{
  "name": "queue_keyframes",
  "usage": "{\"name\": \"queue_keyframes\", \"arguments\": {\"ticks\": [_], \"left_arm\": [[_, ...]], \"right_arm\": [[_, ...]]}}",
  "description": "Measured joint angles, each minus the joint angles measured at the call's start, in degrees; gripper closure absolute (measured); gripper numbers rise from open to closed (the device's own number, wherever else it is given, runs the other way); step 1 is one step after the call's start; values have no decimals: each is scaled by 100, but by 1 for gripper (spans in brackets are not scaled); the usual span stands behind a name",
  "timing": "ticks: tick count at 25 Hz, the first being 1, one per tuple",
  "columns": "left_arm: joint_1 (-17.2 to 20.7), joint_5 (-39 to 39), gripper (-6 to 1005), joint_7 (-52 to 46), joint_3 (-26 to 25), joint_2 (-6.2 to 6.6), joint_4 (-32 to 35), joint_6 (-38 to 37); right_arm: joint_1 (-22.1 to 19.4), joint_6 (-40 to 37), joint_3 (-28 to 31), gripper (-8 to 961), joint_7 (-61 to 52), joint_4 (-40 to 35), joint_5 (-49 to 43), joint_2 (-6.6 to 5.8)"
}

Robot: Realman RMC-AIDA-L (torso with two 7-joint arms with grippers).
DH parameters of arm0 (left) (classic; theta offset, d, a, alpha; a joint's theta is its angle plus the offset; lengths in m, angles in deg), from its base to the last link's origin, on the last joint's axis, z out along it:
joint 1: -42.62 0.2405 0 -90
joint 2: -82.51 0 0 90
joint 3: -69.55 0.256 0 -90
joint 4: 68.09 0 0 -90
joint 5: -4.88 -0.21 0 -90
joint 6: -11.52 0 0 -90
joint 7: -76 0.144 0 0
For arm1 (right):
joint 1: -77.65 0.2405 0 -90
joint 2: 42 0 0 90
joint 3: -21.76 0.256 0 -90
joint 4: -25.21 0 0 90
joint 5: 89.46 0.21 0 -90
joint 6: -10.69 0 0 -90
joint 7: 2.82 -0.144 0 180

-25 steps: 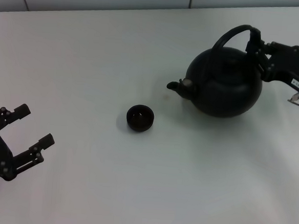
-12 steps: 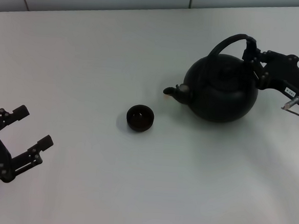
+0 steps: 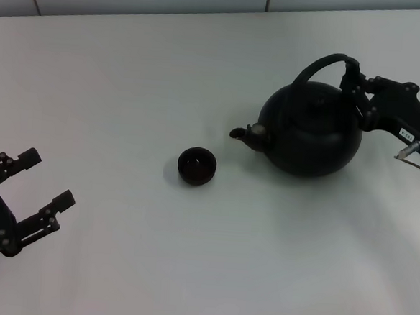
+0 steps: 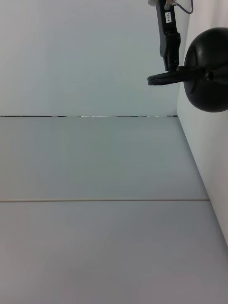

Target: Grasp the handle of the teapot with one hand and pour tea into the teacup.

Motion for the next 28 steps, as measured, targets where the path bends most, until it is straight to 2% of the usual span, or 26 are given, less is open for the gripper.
{"name": "queue_keyframes", "arguments": {"ticks": [7, 16, 19, 24, 28], "left_arm": [[0, 0, 211, -8, 0, -5, -2, -17], [5, 7, 212, 8, 0, -17, -2, -69], [9, 10, 212, 26, 3, -18, -2, -70], [-24, -7, 212, 28, 38, -30, -44, -9], [-101, -17, 212, 17, 44, -23, -146, 56]], "right_arm": [[-109, -44, 93, 709, 14, -13, 2, 10], [-361, -536, 444, 524, 293, 20, 10, 15], [-611, -885, 474, 462, 294, 15, 10, 8], [-1147, -1509, 661, 273, 347, 41, 9, 1], [-1324, -1748, 796, 274, 529, 211, -8, -15]]}}
